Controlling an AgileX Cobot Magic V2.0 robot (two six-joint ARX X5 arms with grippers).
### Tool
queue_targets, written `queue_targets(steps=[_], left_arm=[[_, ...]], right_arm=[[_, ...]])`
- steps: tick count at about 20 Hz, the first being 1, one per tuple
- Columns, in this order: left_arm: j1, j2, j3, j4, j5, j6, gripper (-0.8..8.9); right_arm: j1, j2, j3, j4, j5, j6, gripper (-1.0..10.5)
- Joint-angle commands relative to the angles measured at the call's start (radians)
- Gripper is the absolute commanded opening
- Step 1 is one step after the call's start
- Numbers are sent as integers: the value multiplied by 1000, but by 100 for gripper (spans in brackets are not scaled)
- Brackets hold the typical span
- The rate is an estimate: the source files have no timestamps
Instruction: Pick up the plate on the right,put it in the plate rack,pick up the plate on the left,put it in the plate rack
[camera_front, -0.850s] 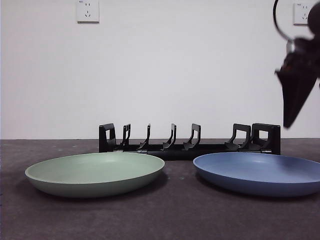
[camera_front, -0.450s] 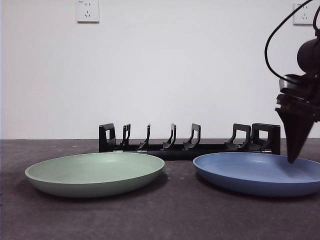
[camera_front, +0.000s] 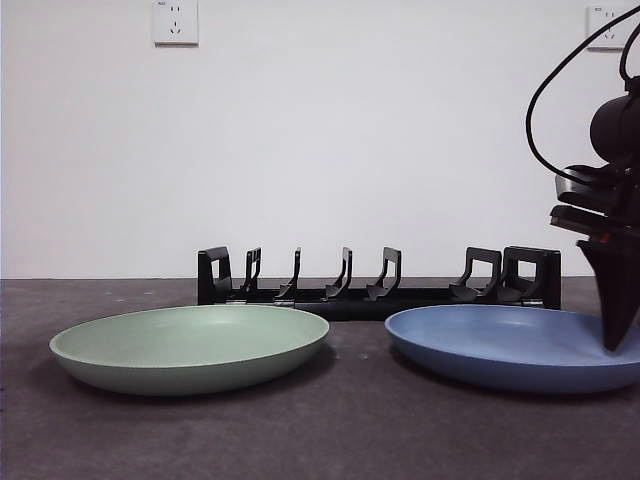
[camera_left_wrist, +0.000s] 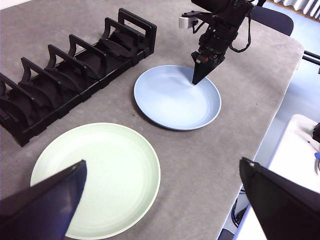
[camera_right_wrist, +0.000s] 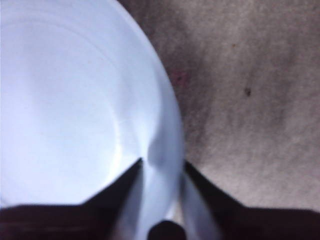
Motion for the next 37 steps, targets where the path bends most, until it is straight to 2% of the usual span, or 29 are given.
queue_targets(steps=[1,6,10,13,15,17,19,24,28,29,33,36,37], left_arm=[[-15,3,3,12,1,23,692],[-85,26,3,11,0,122,692],[-192,64,3,12,-30,241,691],[-301,104,3,20,-164,344,692],[-380,139,3,68,-305,394,691],[-455,179,3,148,-447,478,692],[-522,218,3,239,-548,575,692],[-646,317,3,386,-684,813,691],[-699,394,3,418,-739,910,686],[-707,408,3,435,-760,910,668],[-729,435,3,469,-763,910,416],[-735,435,3,465,-762,910,186],[-735,436,3,457,-762,910,164]], right_arm=[[0,10,0,13,0,3,-12],[-1,-4,0,14,-9,3,-12],[-1,-100,51,-52,-105,2,-12],[-1,-188,126,-136,-131,-9,-12],[-1,-229,183,-194,-172,-8,-12],[1,-252,245,-263,-200,-16,-12],[14,-264,288,-316,-201,-20,-12],[63,-267,357,-400,-230,-23,-12],[118,-267,382,-418,-234,-19,-12],[131,-267,383,-418,-234,-19,-12],[159,-267,383,-420,-240,-18,-12],[159,-267,383,-418,-254,-12,-12],[159,-267,383,-418,-254,-12,-12]])
